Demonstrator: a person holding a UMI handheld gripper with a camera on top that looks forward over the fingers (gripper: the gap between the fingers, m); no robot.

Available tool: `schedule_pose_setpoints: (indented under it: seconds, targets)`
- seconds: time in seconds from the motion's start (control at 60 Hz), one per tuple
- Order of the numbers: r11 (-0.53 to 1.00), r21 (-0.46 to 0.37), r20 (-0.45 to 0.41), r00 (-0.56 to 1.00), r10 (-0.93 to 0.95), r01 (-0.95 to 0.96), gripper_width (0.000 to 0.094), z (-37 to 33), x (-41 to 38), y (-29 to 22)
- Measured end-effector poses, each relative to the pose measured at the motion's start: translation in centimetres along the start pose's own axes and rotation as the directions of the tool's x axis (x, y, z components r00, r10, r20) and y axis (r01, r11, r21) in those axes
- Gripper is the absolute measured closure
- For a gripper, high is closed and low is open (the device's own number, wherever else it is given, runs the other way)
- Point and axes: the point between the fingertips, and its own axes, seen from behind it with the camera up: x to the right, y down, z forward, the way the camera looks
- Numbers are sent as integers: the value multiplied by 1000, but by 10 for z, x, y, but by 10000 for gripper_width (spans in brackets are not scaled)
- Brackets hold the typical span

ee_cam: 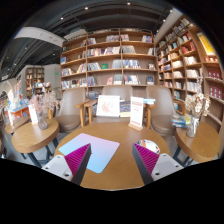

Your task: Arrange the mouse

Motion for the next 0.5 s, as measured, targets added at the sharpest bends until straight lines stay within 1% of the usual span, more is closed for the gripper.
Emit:
schedule_pose_setpoints:
  seconds: [0.233,0.5]
  targets:
    - [1000,-8,-14,1000,-14,14,82,4,4,5]
    - [999,-51,-39,999,-3,1,84,13,24,21]
